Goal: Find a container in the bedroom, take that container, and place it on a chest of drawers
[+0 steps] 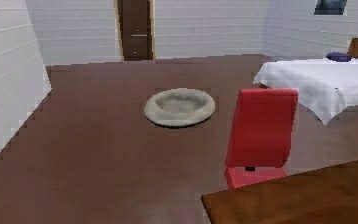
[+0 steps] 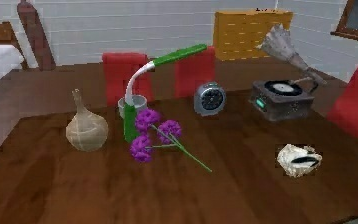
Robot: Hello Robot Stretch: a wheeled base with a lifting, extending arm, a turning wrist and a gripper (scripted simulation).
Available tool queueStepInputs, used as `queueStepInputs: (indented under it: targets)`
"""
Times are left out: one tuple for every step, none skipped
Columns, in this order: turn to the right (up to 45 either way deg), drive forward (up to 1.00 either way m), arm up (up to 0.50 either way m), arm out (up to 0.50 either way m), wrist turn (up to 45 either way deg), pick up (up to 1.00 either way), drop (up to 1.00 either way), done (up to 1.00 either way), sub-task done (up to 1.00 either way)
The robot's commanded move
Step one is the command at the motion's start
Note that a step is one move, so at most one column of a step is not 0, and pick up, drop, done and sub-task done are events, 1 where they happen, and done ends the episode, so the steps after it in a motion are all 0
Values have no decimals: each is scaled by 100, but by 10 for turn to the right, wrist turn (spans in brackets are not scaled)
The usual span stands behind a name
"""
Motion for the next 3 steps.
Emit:
queueStepInputs:
  targets:
    - [-210, 0, 0, 0, 0, 0, 0, 0, 0]
    - [0, 0, 50, 0, 0, 0, 0, 0, 0]
    - [0, 0, 38, 0, 0, 0, 0, 0, 0]
